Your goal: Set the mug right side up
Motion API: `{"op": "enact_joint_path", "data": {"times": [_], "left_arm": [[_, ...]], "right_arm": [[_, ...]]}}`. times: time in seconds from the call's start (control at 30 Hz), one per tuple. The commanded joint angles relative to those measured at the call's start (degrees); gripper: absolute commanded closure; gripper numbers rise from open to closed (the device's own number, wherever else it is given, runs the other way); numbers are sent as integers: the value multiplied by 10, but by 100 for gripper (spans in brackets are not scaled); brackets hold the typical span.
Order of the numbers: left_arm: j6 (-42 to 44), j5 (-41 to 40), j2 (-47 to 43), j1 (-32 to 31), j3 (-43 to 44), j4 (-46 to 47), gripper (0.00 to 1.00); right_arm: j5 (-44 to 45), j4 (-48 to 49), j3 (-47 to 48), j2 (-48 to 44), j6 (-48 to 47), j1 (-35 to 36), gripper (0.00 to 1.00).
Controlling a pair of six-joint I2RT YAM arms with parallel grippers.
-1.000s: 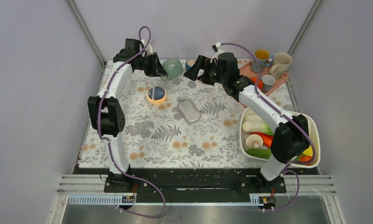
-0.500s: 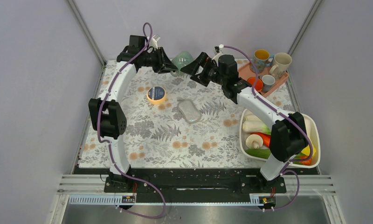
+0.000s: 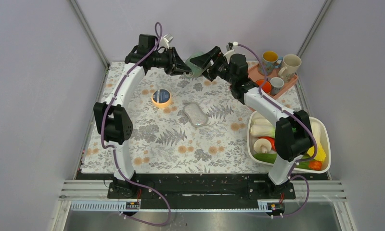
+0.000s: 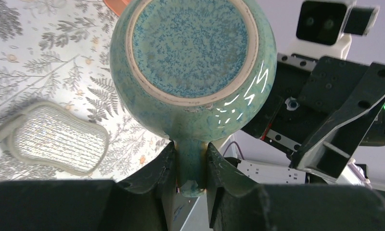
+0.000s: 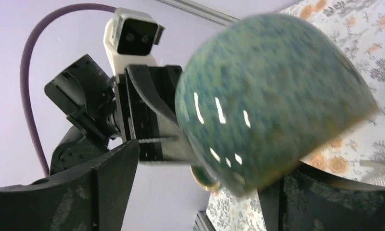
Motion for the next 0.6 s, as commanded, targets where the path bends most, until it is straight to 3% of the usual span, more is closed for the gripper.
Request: {"op": "enact_joint_path", "data": {"times": [0.0,0.07,0.17,0.23,0.27,0.3,0.43,0.53,0.57], "left_arm": [[-15,80,-57,-21,33,75,100],[-16,87,-56,-26,30,76,100],[-13,84,-57,-27,24,76,100],[-2,77,-56,-23,20,77,100],[11,69,-56,-20,22,73,100],[36,54,-54,-17,27,54,93],[185,-58,-49,-13,72,-64,32],[259,-143,-46,-8,92,-103,9],[282,-168,-46,-6,95,-112,5]], "right_arm": [[6,83,49,19,24,-7,15],[10,90,62,26,19,-11,36],[12,97,68,26,11,-22,80],[16,73,67,17,-10,-33,100],[20,50,68,13,-27,-39,100],[22,24,72,8,-52,-46,100],[42,-146,138,10,-196,-73,100],[49,-275,209,39,-300,-96,100],[50,-312,237,53,-328,-105,100]]}}
